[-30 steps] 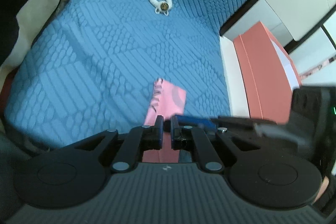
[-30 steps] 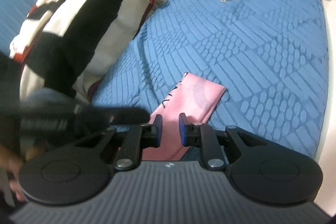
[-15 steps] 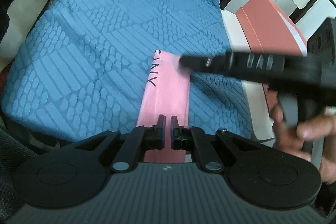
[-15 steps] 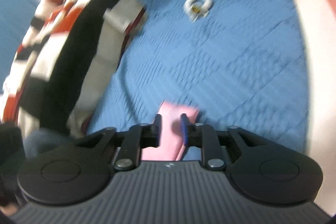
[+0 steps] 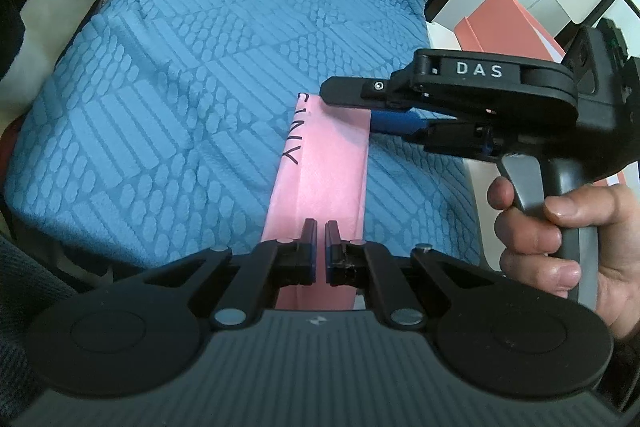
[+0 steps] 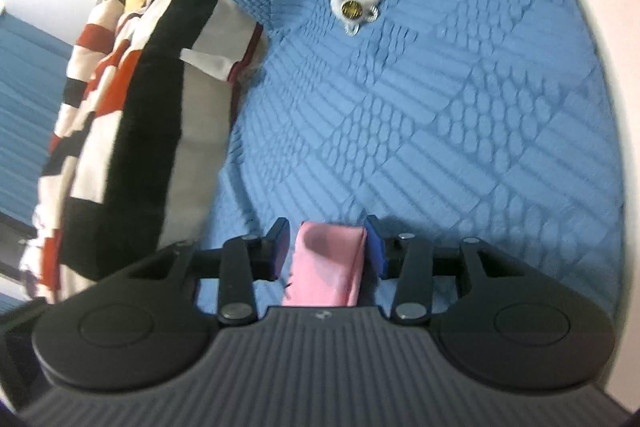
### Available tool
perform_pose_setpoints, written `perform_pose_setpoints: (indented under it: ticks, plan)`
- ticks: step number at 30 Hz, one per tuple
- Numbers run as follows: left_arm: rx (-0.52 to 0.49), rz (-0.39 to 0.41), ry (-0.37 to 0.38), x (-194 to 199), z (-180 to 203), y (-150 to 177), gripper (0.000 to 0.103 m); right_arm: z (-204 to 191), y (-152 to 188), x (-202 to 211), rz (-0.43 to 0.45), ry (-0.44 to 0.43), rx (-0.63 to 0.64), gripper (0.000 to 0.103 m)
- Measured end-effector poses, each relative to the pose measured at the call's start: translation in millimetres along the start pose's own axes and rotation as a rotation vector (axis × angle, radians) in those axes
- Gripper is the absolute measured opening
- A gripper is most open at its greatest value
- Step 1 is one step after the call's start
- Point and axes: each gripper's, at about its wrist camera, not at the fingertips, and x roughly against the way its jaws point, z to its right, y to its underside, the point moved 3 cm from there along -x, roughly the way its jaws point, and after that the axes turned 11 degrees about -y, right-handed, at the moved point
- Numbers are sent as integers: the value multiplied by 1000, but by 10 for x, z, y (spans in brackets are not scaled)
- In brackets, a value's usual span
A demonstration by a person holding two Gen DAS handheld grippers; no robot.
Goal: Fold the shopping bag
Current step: 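Grasp the folded pink strip with the left gripper and lift it while right holds its end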
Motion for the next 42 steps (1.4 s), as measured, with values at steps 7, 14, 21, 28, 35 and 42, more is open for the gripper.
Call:
perform_pose_setpoints:
  ticks: [7, 14, 21, 28, 35, 42]
  plan:
    - [4, 0, 0, 4, -2, 3, 6, 35, 28, 21, -12, -22, -51, 24]
    - [-10, 51, -5, 52, 29, 4, 6, -71, 13, 72, -4, -13, -16, 18]
    - [-56, 133, -37, 126, 168, 5, 52, -129, 0, 127, 11, 7, 6, 17]
    - [-165, 162, -91, 113, 388, 78, 57, -177, 0, 150, 11, 12, 20, 16]
    - [-328, 226, -266, 46, 617, 194, 57, -242, 12, 176, 16, 7, 8, 15]
    - [-290, 227, -271, 71, 504, 148, 31, -269, 6, 206, 28, 3, 11, 22]
